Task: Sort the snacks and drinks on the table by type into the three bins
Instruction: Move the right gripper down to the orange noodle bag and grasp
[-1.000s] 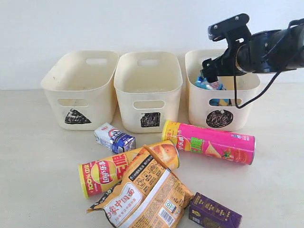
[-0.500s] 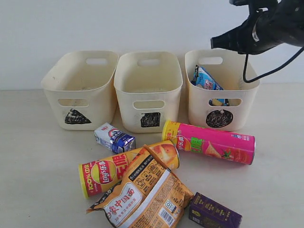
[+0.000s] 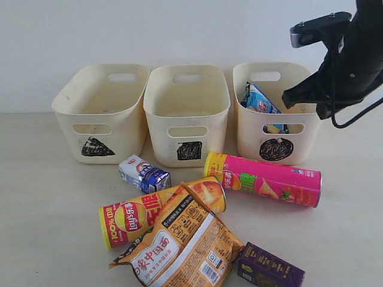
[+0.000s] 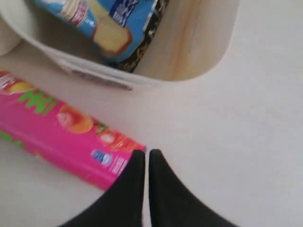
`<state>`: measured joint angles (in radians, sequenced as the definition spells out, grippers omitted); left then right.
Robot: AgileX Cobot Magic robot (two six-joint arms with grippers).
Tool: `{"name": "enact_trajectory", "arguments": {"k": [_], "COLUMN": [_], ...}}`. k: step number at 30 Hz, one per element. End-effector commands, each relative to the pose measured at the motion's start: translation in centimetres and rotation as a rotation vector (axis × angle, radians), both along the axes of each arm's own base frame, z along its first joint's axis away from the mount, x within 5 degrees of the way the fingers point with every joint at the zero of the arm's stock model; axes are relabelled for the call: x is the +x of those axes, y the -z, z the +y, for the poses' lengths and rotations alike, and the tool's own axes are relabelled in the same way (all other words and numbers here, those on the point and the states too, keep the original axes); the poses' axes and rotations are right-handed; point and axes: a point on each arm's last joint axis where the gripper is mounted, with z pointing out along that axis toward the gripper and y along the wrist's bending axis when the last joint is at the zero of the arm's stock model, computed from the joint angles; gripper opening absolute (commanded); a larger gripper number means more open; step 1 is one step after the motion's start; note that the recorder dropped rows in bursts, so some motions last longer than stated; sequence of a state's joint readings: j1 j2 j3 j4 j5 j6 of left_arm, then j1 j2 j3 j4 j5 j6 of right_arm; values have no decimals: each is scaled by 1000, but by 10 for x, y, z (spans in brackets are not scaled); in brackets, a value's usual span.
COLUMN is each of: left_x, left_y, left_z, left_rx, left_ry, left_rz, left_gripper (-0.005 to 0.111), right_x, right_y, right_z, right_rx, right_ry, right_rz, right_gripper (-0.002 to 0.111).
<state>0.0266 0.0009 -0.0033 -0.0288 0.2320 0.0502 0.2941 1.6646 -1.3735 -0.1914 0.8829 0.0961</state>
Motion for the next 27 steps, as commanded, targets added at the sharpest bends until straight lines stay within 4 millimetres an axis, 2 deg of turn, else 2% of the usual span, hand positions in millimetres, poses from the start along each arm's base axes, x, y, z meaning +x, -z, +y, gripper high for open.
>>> {"name": "enact_trajectory", "arguments": {"k": [1,6,13,17,22,27], "left_x": [0,0,0,0,0,0], "left_y": [1,1,1,1,1,1], "left_z": [0,0,0,0,0,0], "left_rx": [-14,-14,-14,-14,-14,-14], "left_ry": [0,0,0,0,0,0], "left_rz": [-4,-4,-4,-4,-4,-4], "left_gripper": [4,4,4,4,4,4], "right_x": [-26,-59,-99,-120,-150,-173], "right_y": [-18,-30,-34,-27,-11,5], "right_z": [8,25,32,40,72,101], "right_rx": [107,328,496,487,462,432], "right_ry": [-130,-315,-463,-548,-688,-788], "right_rz": [106,192,209,228,277,240], "right_gripper": [0,0,0,0,0,0]}}
